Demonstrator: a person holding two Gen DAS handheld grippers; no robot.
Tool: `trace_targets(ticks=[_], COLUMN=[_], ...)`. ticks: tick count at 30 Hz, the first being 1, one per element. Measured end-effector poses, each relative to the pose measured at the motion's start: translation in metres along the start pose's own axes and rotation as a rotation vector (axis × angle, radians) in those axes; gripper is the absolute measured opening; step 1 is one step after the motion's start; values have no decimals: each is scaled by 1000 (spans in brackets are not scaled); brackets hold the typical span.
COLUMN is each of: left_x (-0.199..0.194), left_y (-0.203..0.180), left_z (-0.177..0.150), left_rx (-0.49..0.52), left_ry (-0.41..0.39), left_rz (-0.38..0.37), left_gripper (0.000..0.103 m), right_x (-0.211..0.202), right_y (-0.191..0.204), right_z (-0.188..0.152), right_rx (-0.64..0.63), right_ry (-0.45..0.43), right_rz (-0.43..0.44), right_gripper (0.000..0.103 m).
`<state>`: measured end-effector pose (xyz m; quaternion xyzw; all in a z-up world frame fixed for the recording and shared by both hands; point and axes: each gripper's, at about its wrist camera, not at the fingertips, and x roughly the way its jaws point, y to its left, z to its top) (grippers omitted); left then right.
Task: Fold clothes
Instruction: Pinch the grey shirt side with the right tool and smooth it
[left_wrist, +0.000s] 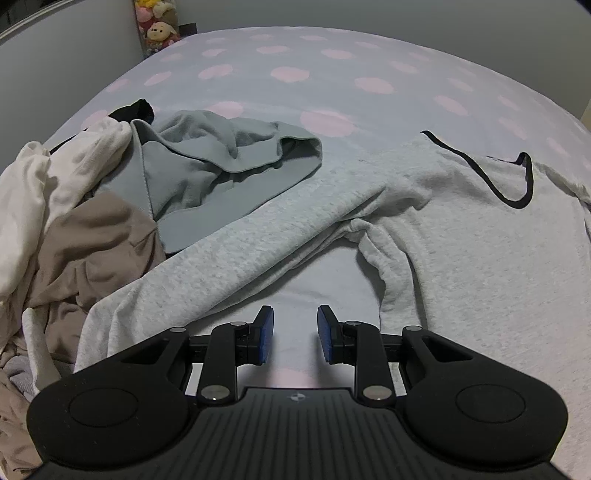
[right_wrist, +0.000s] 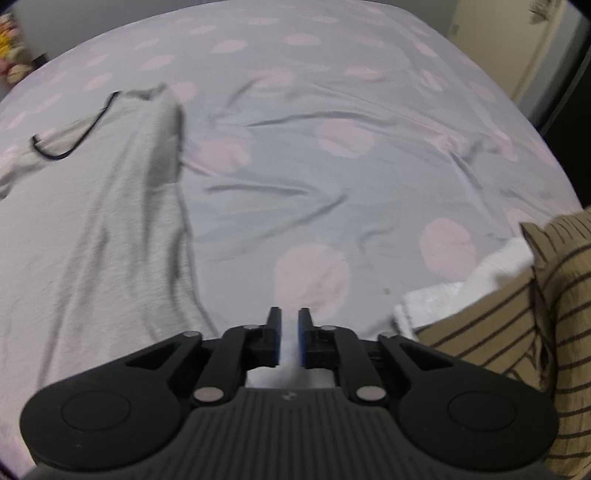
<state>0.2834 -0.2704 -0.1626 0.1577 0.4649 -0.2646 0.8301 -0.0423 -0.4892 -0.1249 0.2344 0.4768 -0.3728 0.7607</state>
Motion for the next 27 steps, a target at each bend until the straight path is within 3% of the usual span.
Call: trace_targets(ticks=[2, 5, 12, 16, 18, 19, 20, 27], left_x=[1, 4, 9, 10, 11, 12, 12, 9], left_y=[0, -1, -3, -3, -3, -3, -3, -3], left_z=[0, 0, 0, 1, 0, 0, 0, 0], left_rx=[3, 8, 18, 24, 29, 30, 31, 30], left_ry=[4, 9, 21, 23, 26, 28, 28, 18], left_rz=[-2, -4, -9, -11, -13, -14, -15, -20], left_gripper=[24, 24, 24, 24, 24, 24, 24, 24], right_x=[1, 5, 17, 22, 25, 26, 27, 19], right_y=[6, 11, 36, 47, 46, 42, 39, 17], right_z=[-2, -4, -19, -29, -32, -33, -33, -29], right_rx=[-25, -53, -168, -245, -256, -240, -224, -159], right_ry=[-2, 8, 161, 217, 229, 234, 238, 174], right_rz=[13, 37, 170, 132, 102, 102, 102, 36], right_gripper=[43, 43, 44, 44, 33, 23, 8, 3])
